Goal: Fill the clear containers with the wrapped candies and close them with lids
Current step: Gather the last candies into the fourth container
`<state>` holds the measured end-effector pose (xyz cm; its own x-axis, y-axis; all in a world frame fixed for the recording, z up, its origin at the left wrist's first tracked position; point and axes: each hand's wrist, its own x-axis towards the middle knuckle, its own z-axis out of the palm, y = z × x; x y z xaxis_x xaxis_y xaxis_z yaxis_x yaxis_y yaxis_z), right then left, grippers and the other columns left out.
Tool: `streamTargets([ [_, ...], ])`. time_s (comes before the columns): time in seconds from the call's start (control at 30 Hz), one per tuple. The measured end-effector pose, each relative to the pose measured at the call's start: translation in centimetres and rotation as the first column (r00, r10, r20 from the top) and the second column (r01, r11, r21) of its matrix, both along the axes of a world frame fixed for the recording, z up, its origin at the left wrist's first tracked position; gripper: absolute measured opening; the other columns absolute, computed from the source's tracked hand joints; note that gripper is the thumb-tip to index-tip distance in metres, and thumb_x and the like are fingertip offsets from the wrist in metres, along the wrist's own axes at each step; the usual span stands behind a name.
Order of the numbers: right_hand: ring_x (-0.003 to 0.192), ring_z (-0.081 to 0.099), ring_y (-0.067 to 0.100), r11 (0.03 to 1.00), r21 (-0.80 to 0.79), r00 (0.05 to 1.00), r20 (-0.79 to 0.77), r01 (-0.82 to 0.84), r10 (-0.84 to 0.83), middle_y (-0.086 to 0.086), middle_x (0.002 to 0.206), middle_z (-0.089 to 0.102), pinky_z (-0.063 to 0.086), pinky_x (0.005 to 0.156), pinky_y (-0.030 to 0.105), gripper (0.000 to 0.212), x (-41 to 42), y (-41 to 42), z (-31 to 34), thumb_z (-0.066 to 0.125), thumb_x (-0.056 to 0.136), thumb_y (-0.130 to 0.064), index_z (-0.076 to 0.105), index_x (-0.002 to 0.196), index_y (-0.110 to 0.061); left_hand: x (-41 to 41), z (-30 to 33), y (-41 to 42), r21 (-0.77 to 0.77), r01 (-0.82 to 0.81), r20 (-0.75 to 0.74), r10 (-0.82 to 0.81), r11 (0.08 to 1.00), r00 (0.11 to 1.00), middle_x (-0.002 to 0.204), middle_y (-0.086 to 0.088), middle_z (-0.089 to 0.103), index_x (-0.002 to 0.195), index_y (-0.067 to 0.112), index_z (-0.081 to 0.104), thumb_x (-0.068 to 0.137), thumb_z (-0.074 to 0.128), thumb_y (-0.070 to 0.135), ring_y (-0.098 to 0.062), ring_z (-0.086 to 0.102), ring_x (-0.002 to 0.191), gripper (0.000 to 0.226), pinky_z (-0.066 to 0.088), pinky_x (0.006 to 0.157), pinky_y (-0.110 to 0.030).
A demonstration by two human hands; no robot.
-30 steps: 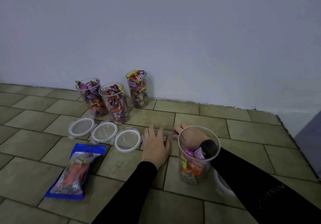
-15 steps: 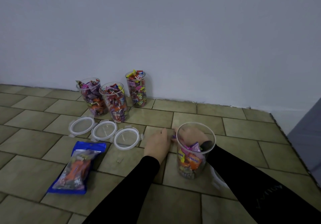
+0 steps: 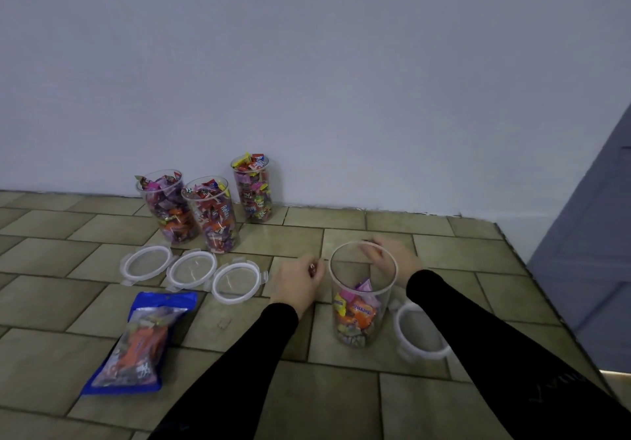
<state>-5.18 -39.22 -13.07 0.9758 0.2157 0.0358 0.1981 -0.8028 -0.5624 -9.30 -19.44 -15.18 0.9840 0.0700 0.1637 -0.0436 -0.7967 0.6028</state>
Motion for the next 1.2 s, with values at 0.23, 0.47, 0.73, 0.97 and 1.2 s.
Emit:
streamTargets([
  [0.23,0.062,0.047,0.010,0.893,0.438,0.969,0.158,0.105,-0.191,-0.004,0.069,0.052,0.037,0.063,0.024,0.032,-2.2,-0.9,3.8,0.043,0.100,-0.036,0.050,0.074,-0.019,-0.5,4.3,-1.5,-0.571,-0.124,0.087,0.210,0.812,0.974,0.052,0.001,0.036,0.056,0.017,0.037,0.091,0.054,0.025,-0.019,0.034,0.049,0.039,0.033,0.037,-0.020],
  [0.47,0.050,0.033,0.001,0.632,0.773,0.950,0.157,0.053,-0.271,-0.008,0.064,0.039,0.027,0.055,0.020,0.041,-3.9,0.4,7.0,0.038,0.101,-0.042,0.041,0.068,-0.019,-1.4,7.0,-2.1,-0.681,-0.032,0.233,0.257,0.731,0.938,0.053,0.000,0.037,0.058,0.017,0.036,0.096,0.053,0.026,-0.017,0.034,0.053,0.042,0.031,0.055,-0.032],
  [0.73,0.063,0.041,0.013,0.597,0.800,0.946,0.141,0.064,-0.291,-0.004,0.066,0.045,0.035,0.069,0.031,0.045,-6.3,3.9,9.2,0.032,0.103,-0.038,0.043,0.066,-0.017,-3.4,10.3,-2.7,-0.739,0.036,0.325,0.308,0.672,0.894,0.053,0.002,0.039,0.062,0.016,0.042,0.096,0.053,0.033,-0.017,0.043,0.053,0.040,0.040,0.057,-0.032],
  [0.97,0.064,0.042,0.015,0.547,0.827,0.932,0.087,0.129,-0.351,-0.007,0.064,0.043,0.038,0.071,0.035,0.045,-7.6,5.2,9.0,0.033,0.102,-0.042,0.043,0.064,-0.019,-5.1,11.5,-4.2,-0.730,0.140,0.408,0.262,0.669,0.875,0.058,-0.005,0.042,0.069,0.001,0.049,0.098,0.053,0.027,-0.010,0.040,0.050,0.039,0.035,0.048,-0.018],
  [1.2,0.062,0.041,0.013,0.510,0.848,0.914,0.083,0.144,-0.397,-0.006,0.064,0.043,0.036,0.067,0.028,0.044,-8.7,5.6,8.9,0.033,0.103,-0.040,0.042,0.067,-0.016,-4.9,10.9,-5.6,-0.664,0.218,0.426,0.122,0.715,0.896,0.056,0.007,0.040,0.071,0.012,0.052,0.097,0.055,0.028,-0.006,0.035,0.049,0.031,0.032,0.049,-0.021],
])
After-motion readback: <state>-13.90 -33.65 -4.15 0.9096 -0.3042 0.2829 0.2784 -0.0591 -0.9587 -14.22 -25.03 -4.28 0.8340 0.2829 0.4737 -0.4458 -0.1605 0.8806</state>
